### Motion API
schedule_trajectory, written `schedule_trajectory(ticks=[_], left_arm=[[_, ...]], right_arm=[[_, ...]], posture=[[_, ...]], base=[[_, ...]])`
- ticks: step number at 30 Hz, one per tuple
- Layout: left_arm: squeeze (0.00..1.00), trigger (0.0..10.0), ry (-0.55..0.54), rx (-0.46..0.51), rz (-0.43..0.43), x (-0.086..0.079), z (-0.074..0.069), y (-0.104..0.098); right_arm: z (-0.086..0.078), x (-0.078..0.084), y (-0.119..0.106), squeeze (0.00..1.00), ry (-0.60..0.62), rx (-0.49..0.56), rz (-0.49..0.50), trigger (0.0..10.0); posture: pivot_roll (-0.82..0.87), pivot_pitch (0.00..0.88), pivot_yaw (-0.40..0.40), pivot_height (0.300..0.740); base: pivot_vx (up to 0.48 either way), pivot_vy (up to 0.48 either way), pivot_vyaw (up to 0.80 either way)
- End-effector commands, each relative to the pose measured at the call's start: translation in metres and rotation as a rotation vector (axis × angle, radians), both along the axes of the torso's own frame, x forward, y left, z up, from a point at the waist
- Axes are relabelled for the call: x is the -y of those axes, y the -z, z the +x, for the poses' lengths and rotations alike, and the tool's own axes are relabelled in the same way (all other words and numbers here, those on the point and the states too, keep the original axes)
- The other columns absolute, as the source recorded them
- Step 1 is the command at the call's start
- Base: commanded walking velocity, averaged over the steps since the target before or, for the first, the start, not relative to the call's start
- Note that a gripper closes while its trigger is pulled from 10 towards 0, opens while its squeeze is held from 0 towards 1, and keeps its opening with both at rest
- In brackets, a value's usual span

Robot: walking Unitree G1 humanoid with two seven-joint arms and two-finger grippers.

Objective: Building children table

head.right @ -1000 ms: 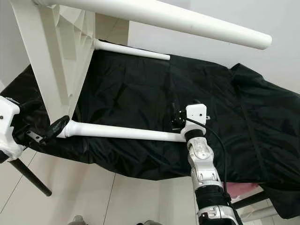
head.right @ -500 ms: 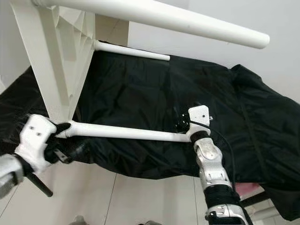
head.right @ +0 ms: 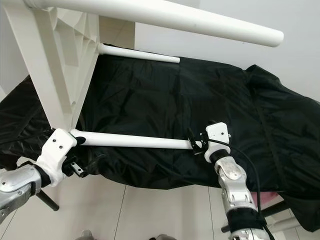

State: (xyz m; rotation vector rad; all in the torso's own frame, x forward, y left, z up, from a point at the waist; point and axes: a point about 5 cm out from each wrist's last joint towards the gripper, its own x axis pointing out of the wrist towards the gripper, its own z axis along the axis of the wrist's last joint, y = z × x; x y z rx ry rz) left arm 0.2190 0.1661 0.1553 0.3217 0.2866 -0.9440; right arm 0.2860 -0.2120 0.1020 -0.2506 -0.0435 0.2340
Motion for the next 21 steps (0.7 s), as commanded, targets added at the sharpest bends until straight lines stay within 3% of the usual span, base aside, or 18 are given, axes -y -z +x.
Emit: schedule_trajectory(ticks=[1, 8, 14, 16, 18, 21], left_arm=[[0.00, 10.0, 0.051, -0.004, 0.027, -0.003, 0.003, 0.003], [0.00, 10.0, 0.073, 0.002, 0.049, -0.006, 0.010, 0.004], [0.00, 10.0, 0.122, 0.007, 0.041, 0.000, 0.011, 0.004], [0.00, 10.0, 0.138, 0.005, 0.016, 0.004, 0.011, 0.002], [0.00, 10.0, 0.181, -0.012, -0.076, 0.013, 0.008, -0.004], [0.00, 10.0, 0.197, -0.020, -0.108, 0.016, 0.007, -0.006]], right_arm=[[-0.009, 0.003, 0.012, 0.00, -0.020, -0.065, 0.009, 10.0], [-0.016, 0.003, 0.026, 0.00, -0.056, -0.139, 0.023, 10.0], [-0.006, 0.002, 0.022, 0.00, -0.080, -0.131, 0.040, 10.0], [-0.005, 0.002, 0.018, 0.00, -0.090, -0.114, 0.051, 10.0], [-0.009, 0.002, 0.008, 0.00, -0.136, -0.084, 0.088, 10.0], [-0.012, 0.004, 0.006, 0.00, -0.153, -0.081, 0.104, 10.0]], posture=[[0.00, 0.039, -0.081, 0.740], [0.00, 0.037, -0.069, 0.740], [-0.02, 0.026, -0.055, 0.740], [-0.02, 0.024, -0.055, 0.740], [-0.01, 0.016, -0.061, 0.740], [-0.01, 0.016, -0.061, 0.740]], base=[[0.000, 0.000, 0.00], [0.000, 0.000, 0.00], [0.000, 0.000, 0.00], [0.000, 0.000, 0.00], [0.000, 0.000, 0.00], [0.000, 0.000, 0.00]])
